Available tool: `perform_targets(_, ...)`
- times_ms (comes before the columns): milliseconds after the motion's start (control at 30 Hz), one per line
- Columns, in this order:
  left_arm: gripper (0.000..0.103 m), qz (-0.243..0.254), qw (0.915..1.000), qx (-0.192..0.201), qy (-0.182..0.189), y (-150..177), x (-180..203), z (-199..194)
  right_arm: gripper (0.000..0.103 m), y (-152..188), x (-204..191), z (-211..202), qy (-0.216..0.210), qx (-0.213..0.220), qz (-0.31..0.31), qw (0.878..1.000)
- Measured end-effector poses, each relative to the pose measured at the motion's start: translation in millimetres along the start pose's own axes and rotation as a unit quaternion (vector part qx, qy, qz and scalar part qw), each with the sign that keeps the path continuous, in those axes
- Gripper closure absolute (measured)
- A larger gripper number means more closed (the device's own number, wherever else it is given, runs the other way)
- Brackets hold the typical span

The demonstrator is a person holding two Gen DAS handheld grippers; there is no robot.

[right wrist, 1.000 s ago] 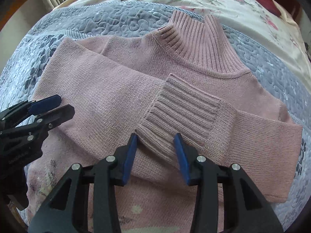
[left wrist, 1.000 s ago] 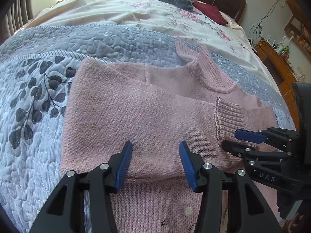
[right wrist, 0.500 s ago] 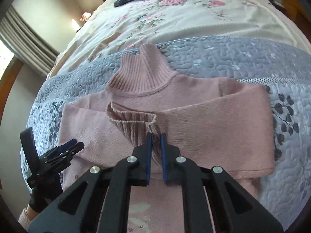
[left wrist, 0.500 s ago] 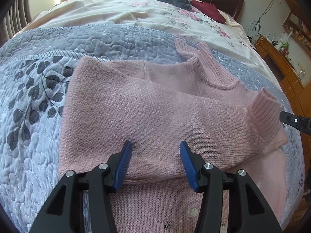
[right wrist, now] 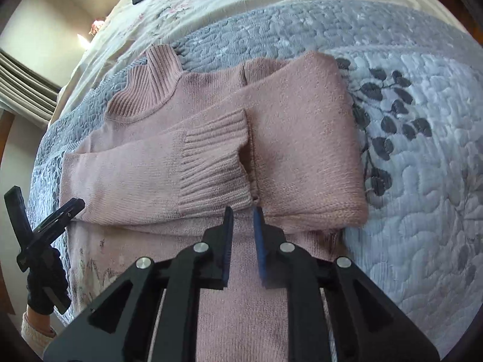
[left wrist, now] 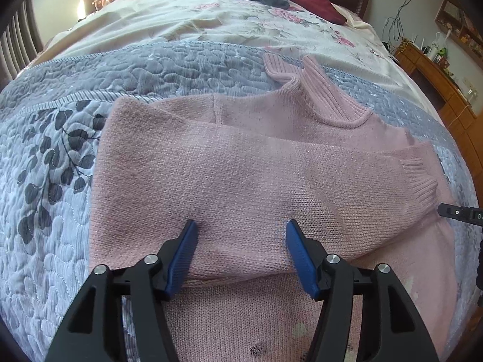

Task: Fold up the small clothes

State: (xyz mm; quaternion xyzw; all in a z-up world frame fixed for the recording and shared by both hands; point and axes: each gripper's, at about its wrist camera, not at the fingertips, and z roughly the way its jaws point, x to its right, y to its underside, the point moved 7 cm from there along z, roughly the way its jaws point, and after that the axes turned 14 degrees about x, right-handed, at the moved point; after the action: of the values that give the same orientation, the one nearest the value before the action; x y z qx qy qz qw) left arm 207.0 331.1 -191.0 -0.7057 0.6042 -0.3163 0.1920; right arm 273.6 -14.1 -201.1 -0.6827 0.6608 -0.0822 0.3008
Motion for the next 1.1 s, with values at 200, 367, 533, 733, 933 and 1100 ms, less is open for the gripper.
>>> perform_targets(200, 0.042, -0.009, 0.9992, 0.023, 0.031, -22.7, 32.5, -6.3, 0.086, -26.4, -25.1, 0.2, -0.044, 0.022, -0.009, 0.999)
perform_targets(367, 0.042, 0.025, 0.9995, -0.010, 0.019, -6.8, 44.7, 17.0, 0.085, -19.1, -19.5, 32.9, -0.012, -0.009, -0.020, 1.000)
perform_targets(533, 0.042, 0.049, 0.9986, -0.012, 0.017, 10.2, 37.8, 25.5, 0.088, -0.3, -3.2, 40.5, -0.015, -0.017, -0.009, 1.000)
perform_targets(733, 0.040, 0.063, 0.9976, -0.022, 0.017, 7.3, 41.4, 24.0, 0.087, -7.4, -9.1, 41.7, -0.013, -0.032, -0.029, 0.999)
perform_targets(933, 0.039, 0.025, 0.9982, 0.004, 0.054, -56.3, 48.8, 21.4, 0.069, -60.0, -38.0, 35.1, -0.064, 0.002, -0.041, 0.997)
perform_targets(1100, 0.037, -0.005, 0.9985, -0.006, 0.054, -120.5, 42.0, 69.1, 0.065, -122.4, -74.3, 76.9, -0.076, 0.005, -0.062, 0.995)
